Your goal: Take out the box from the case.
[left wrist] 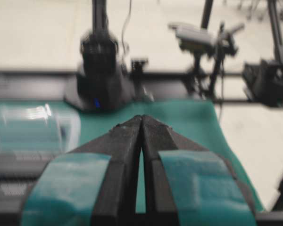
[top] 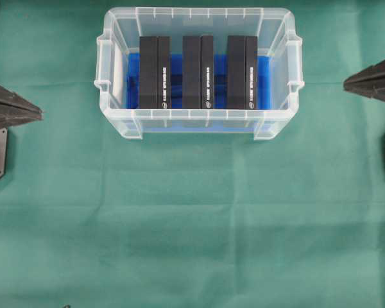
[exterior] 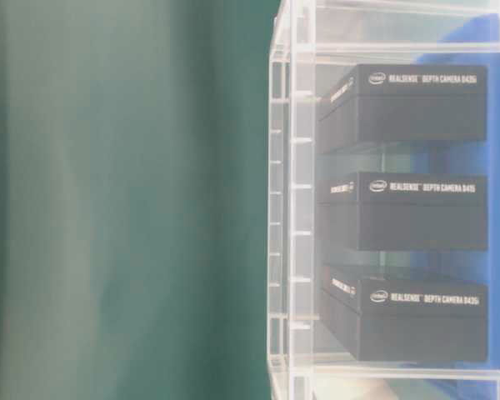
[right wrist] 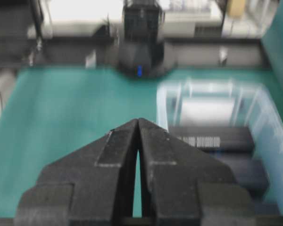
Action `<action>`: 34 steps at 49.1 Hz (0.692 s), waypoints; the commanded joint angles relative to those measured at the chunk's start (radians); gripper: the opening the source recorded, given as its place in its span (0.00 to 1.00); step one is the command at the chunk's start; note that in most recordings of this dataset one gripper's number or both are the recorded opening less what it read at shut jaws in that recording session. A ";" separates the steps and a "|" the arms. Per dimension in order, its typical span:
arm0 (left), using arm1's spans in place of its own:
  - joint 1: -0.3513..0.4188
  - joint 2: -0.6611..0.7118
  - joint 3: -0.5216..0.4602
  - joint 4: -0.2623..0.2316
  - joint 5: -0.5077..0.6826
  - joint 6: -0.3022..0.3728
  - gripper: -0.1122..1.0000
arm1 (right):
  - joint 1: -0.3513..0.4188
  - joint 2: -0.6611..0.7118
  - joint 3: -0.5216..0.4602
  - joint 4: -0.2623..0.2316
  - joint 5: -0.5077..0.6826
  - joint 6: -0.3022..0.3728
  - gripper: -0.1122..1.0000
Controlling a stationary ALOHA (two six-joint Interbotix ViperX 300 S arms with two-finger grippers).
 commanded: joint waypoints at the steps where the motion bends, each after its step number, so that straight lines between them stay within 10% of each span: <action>1: -0.003 0.008 -0.049 0.003 0.110 -0.051 0.12 | 0.002 0.011 -0.057 -0.002 0.094 0.014 0.13; 34: -0.003 0.020 -0.207 0.003 0.951 -0.431 0.12 | 0.002 0.167 -0.227 -0.008 0.930 0.385 0.13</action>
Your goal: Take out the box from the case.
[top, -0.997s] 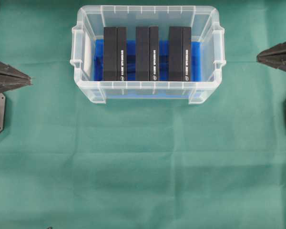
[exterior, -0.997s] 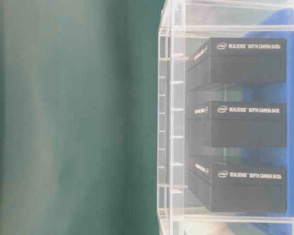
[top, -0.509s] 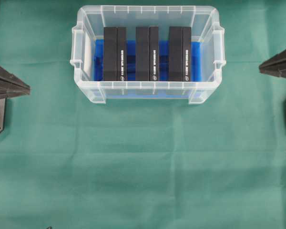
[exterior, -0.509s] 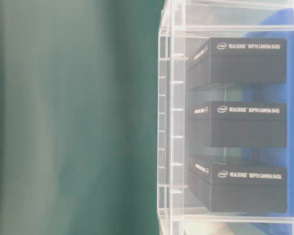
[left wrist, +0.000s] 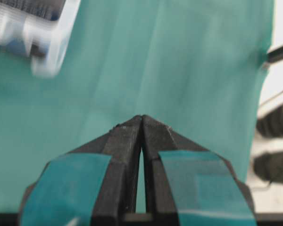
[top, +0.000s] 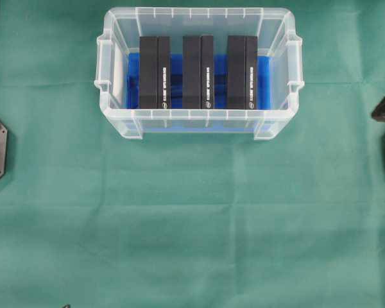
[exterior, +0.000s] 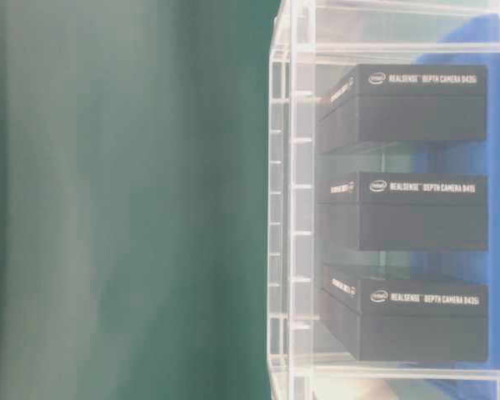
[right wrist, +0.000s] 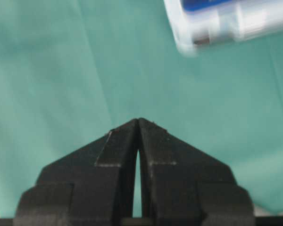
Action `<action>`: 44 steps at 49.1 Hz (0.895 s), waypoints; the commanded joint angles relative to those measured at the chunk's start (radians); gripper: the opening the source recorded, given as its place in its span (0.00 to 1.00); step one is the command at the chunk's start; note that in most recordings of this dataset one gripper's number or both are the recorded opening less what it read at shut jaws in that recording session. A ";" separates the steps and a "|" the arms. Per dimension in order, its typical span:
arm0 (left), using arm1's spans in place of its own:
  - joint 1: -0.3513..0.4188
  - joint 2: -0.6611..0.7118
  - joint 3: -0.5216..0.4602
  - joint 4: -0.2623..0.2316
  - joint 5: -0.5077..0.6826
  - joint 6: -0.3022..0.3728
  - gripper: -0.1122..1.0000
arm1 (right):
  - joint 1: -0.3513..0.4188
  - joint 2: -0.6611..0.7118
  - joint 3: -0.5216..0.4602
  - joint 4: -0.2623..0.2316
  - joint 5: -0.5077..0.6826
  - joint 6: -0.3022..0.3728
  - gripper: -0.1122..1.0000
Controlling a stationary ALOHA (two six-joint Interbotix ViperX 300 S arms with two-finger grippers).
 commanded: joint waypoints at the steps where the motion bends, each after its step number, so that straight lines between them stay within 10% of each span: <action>1: -0.002 0.021 -0.026 0.002 0.057 -0.037 0.12 | 0.002 0.012 -0.028 -0.005 0.067 0.041 0.12; 13: -0.002 0.130 -0.037 0.006 0.112 -0.069 0.12 | 0.000 0.055 -0.029 -0.011 0.101 0.143 0.13; 21: 0.012 0.156 -0.052 0.006 0.158 -0.100 0.12 | 0.000 0.087 -0.032 -0.021 0.117 0.347 0.13; 35: 0.097 0.129 -0.071 0.026 0.265 -0.499 0.12 | -0.002 0.097 -0.034 -0.120 0.192 0.828 0.13; 44: 0.097 0.127 -0.071 0.028 0.268 -0.624 0.13 | 0.002 0.107 -0.037 -0.132 0.281 1.005 0.13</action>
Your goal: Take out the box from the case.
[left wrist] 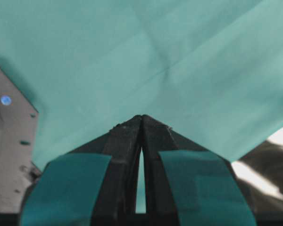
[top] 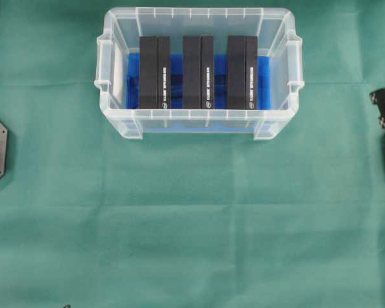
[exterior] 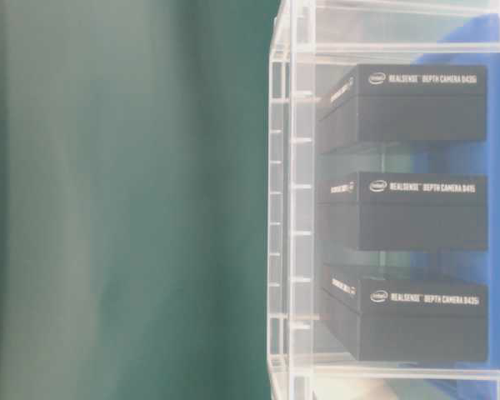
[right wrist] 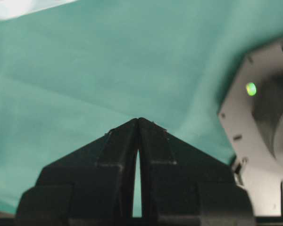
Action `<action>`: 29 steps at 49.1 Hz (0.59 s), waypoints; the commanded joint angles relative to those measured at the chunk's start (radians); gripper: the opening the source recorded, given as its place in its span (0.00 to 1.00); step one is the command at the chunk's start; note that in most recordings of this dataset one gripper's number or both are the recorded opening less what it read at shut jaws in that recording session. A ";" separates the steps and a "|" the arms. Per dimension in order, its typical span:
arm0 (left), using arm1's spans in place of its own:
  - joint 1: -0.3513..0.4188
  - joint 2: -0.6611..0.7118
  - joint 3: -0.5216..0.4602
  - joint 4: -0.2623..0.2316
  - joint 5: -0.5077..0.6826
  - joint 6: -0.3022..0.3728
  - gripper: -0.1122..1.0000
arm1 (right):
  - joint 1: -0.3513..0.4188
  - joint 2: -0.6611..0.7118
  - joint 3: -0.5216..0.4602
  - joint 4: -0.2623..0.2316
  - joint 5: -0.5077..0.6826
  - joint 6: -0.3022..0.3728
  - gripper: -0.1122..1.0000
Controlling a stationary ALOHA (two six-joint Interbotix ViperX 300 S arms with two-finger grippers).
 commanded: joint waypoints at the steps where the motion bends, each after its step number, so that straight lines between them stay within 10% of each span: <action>1: 0.003 0.008 -0.025 0.008 0.000 -0.029 0.14 | 0.003 0.006 -0.028 -0.006 0.032 0.025 0.13; 29: 0.100 0.051 -0.028 0.077 0.029 -0.083 0.15 | -0.074 0.052 -0.044 -0.083 0.017 -0.032 0.12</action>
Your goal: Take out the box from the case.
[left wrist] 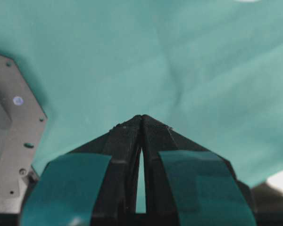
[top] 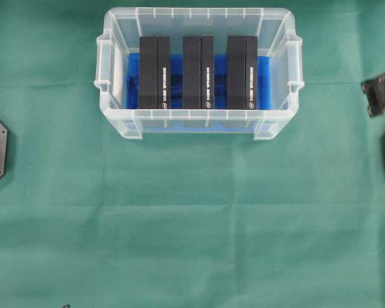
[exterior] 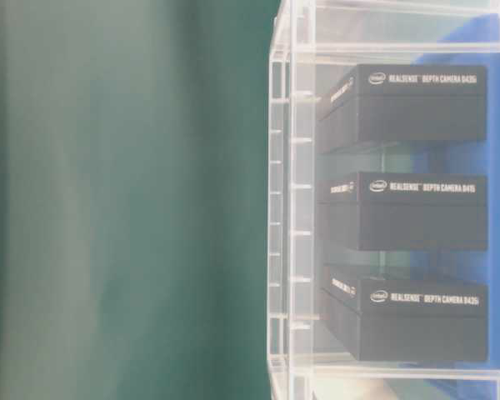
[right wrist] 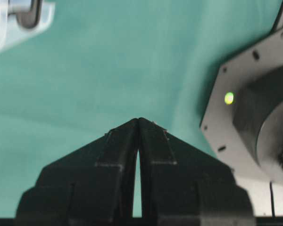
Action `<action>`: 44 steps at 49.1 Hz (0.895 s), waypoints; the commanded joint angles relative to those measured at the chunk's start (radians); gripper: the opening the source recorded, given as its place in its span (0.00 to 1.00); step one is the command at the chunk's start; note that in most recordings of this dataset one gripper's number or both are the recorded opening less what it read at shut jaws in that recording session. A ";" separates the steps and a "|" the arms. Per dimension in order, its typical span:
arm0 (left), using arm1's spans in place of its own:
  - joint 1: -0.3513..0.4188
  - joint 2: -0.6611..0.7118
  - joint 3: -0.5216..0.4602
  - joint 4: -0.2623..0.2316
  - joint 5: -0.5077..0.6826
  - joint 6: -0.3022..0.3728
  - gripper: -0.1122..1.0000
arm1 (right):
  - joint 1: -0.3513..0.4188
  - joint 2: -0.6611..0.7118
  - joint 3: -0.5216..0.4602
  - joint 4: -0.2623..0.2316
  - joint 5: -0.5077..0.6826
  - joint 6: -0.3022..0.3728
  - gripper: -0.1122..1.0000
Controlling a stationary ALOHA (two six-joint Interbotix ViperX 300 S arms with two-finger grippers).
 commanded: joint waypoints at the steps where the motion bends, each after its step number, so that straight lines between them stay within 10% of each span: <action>1: 0.055 0.011 -0.026 0.008 0.005 0.005 0.15 | -0.055 -0.003 -0.025 -0.011 -0.017 -0.040 0.13; 20: 0.330 0.046 -0.035 -0.003 0.008 0.158 0.15 | -0.334 0.035 -0.028 -0.003 -0.089 -0.296 0.13; 35: 0.365 0.067 -0.038 -0.015 -0.008 0.186 0.20 | -0.350 0.049 -0.009 0.011 -0.123 -0.307 0.13; 44: 0.365 0.069 -0.038 -0.015 -0.009 0.176 0.41 | -0.350 0.048 0.012 0.011 -0.126 -0.305 0.12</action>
